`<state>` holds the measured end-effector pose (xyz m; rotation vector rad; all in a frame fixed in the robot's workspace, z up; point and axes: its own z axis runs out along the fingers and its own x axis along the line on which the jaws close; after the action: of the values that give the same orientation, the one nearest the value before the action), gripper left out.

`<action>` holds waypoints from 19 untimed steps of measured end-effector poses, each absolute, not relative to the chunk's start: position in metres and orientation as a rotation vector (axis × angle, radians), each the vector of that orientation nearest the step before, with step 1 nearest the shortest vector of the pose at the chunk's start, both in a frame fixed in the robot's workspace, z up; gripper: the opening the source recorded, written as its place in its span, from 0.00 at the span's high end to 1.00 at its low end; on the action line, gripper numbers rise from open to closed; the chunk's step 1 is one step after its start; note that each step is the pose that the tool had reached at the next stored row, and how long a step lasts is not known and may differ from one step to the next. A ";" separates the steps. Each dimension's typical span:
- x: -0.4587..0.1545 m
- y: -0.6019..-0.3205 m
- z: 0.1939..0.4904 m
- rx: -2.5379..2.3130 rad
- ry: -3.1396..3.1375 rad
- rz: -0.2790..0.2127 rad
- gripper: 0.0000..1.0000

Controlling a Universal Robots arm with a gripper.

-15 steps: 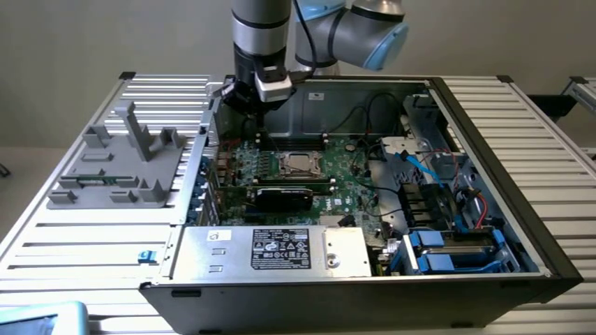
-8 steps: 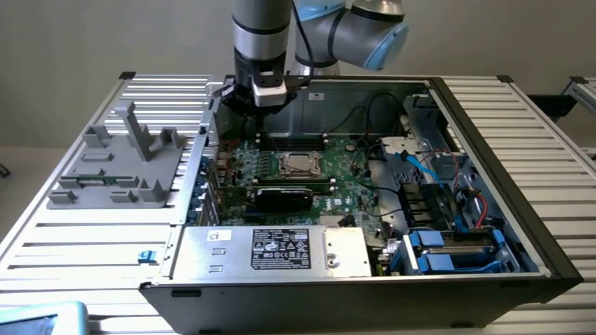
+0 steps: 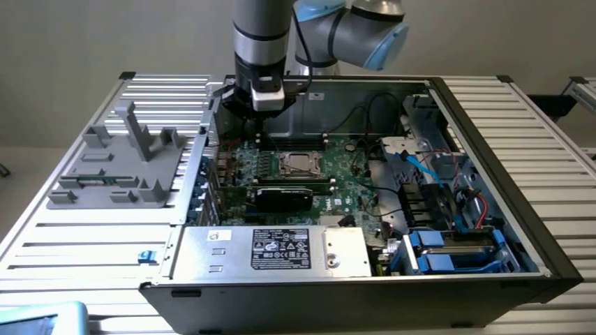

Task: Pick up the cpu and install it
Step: 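Close the cpu cover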

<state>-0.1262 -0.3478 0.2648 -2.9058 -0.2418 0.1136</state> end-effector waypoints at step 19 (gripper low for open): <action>-0.124 -0.347 0.254 -2.891 -0.202 0.113 0.88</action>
<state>-0.1239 -0.3466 0.2537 -2.8909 -0.2016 0.1131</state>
